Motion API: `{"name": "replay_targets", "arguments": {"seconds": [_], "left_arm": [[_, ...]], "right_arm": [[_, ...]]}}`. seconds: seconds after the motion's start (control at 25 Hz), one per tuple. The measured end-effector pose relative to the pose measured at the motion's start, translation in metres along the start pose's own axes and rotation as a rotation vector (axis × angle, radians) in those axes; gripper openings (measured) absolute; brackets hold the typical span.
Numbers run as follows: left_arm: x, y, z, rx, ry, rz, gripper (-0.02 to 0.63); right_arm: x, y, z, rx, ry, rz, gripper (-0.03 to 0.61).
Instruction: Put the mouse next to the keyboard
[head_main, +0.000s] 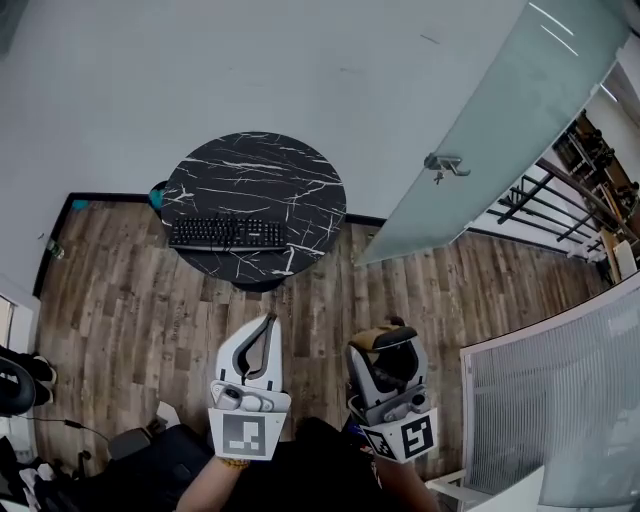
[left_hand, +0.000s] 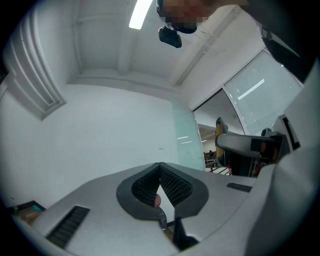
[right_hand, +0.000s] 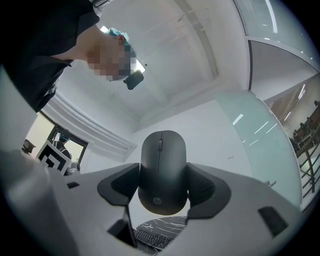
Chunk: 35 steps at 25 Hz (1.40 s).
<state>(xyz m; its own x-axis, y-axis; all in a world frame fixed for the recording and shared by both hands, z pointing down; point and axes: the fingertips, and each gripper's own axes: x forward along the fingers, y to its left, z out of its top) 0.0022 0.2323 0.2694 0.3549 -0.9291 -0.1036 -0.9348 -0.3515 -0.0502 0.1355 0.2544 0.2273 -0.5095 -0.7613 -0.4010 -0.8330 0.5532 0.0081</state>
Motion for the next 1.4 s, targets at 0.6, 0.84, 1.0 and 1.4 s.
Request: {"name": "replay_targets", "arguments": {"seconds": [0.6, 0.84, 1.0, 1.4], "left_arm": [[0.055, 0.025, -0.022, -0.018, 0.040, -0.013, 0.006], [0.103, 0.036, -0.027, -0.009, 0.039, 0.025, 0.006], [0.141, 0.036, -0.030, 0.023, 0.060, 0.031, 0.006], [0.192, 0.057, -0.037, 0.061, 0.068, 0.123, 0.006]], "right_arm": [[0.047, -0.031, -0.025, -0.035, 0.020, -0.025, 0.299], [0.083, -0.066, -0.041, -0.042, -0.007, -0.005, 0.299], [0.105, -0.103, -0.052, -0.020, -0.010, 0.000, 0.299], [0.149, -0.157, -0.090, 0.035, 0.017, 0.047, 0.299]]}}
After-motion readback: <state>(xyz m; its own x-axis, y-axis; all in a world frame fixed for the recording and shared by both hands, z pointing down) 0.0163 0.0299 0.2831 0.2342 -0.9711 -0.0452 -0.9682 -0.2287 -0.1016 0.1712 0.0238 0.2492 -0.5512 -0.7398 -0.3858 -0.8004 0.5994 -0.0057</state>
